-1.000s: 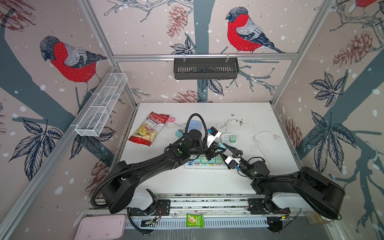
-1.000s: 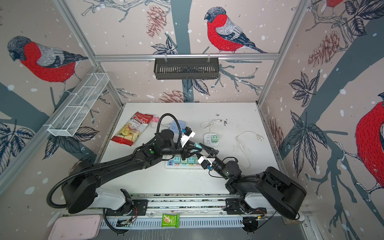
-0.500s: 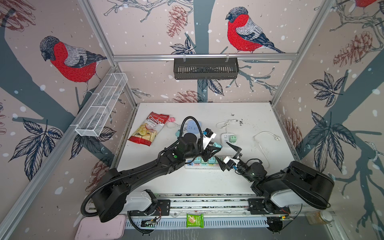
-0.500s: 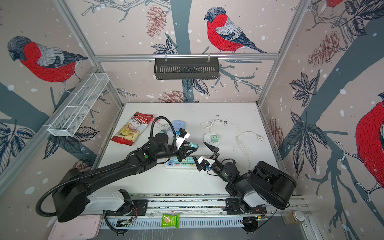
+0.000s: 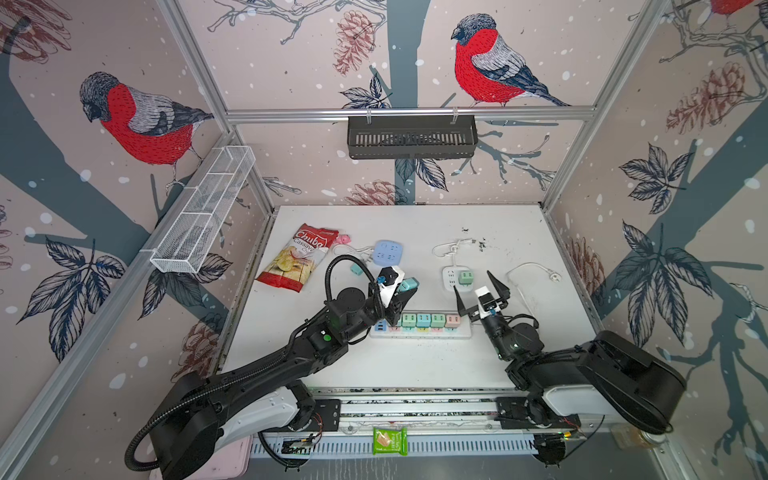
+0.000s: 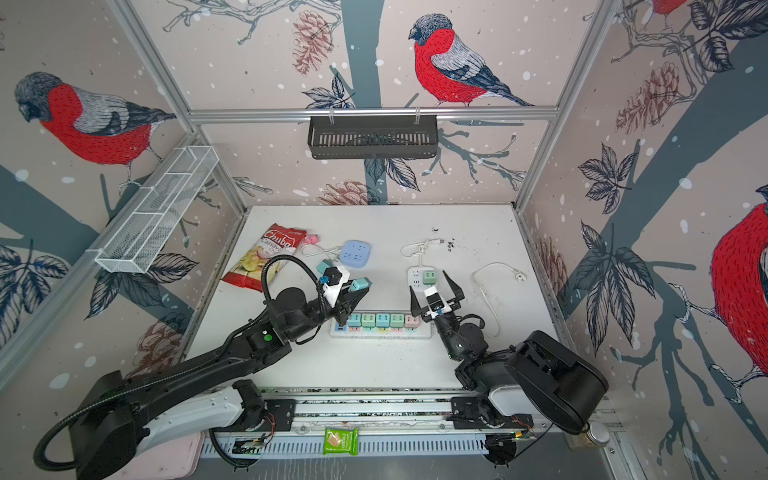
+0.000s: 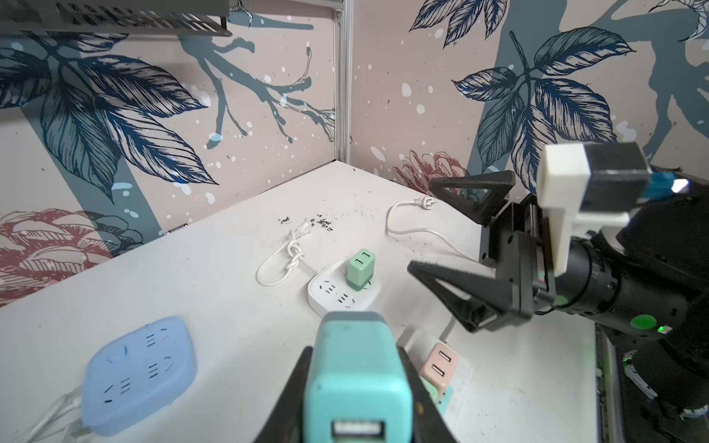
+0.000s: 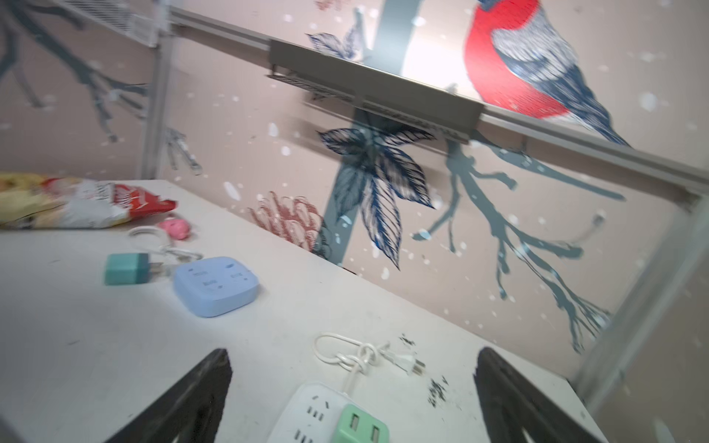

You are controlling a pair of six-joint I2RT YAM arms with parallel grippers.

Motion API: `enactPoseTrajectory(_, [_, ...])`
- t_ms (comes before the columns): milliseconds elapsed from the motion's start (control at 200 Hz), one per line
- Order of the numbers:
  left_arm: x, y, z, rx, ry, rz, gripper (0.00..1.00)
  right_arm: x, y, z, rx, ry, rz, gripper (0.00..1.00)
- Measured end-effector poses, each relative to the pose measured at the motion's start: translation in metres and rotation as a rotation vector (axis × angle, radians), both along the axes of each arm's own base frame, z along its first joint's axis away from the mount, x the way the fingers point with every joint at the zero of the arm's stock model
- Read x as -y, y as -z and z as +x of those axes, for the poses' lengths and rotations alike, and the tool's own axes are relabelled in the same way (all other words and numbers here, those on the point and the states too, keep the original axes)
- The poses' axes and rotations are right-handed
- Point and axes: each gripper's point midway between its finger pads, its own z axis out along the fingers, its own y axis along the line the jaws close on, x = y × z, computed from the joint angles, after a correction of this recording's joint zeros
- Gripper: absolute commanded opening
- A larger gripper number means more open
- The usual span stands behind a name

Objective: Insert the plug
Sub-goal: 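Close the left gripper on the teal adapter while the right gripper opens and withdraws, then carry the teal adapter with the left gripper over the white socket cube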

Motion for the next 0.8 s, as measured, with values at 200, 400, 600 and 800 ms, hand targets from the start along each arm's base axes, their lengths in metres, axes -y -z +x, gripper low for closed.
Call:
enactPoseTrajectory(200, [-0.003,0.005,0.007,0.011,-0.037,0.028,0.00,0.075,-0.033,0.005,0.042,0.237,0.309,1.00])
enactPoseTrajectory(400, [-0.002,0.010,0.008,0.022,-0.039,0.053,0.00,0.120,-0.012,0.018,-0.041,0.344,0.436,1.00])
enactPoseTrajectory(600, [0.004,0.022,0.001,0.081,0.032,0.132,0.00,0.119,0.015,0.028,-0.140,0.308,0.488,1.00])
enactPoseTrajectory(800, [0.007,0.035,-0.002,0.112,0.072,0.206,0.00,0.118,-0.013,0.022,-0.033,0.238,0.585,1.00])
